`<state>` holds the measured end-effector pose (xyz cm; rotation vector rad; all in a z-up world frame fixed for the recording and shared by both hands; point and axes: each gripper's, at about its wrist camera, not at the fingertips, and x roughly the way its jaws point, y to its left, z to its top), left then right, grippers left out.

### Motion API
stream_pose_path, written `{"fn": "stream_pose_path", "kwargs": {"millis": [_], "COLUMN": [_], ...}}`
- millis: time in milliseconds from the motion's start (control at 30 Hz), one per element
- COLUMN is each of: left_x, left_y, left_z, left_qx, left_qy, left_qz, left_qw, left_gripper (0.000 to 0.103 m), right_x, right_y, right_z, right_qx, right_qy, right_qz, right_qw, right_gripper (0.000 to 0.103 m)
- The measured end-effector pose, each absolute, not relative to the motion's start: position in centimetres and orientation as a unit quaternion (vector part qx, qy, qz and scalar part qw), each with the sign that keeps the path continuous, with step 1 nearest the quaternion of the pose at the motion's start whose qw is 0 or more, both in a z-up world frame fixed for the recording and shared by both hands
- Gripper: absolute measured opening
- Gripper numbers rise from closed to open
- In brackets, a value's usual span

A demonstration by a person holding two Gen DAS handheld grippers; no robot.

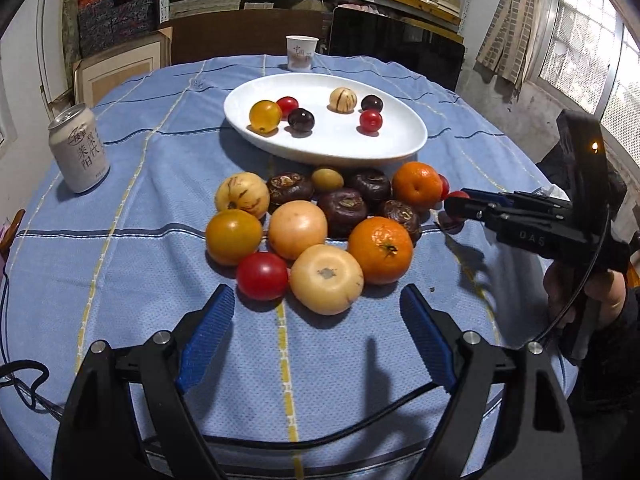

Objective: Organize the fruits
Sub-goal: 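Move the left tool to a pale yellow fruit while the right tool reaches a red tomato, then grasp the pale yellow fruit with the left tool while the right tool grasps the red tomato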

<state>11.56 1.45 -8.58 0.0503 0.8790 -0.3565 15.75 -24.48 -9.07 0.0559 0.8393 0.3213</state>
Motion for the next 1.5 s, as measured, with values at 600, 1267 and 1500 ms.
{"fn": "stream_pose_path", "kwargs": {"millis": [600,1267,1500], "left_x": [14.1,12.0,11.9], "left_y": [-0.2,1.5,1.1], "left_z": [-10.2,-8.1,-5.8], "left_qx": [0.041,0.01,0.01], "left_qy": [0.447,0.407,0.385], "left_qz": [-0.167,-0.174,-0.185], "left_qw": [0.878,0.897,0.904], "left_gripper": [0.048,0.043,0.043], "right_x": [15.6,14.9,14.5], "right_y": [-25.4,-26.2,-26.3], "right_z": [-8.7,-7.9,-7.4], "right_qx": [0.055,0.076,0.082], "right_qy": [0.389,0.365,0.351], "right_qz": [0.156,0.166,0.176], "right_qw": [0.906,0.913,0.916], "right_gripper": [0.034,0.034,0.034]}}
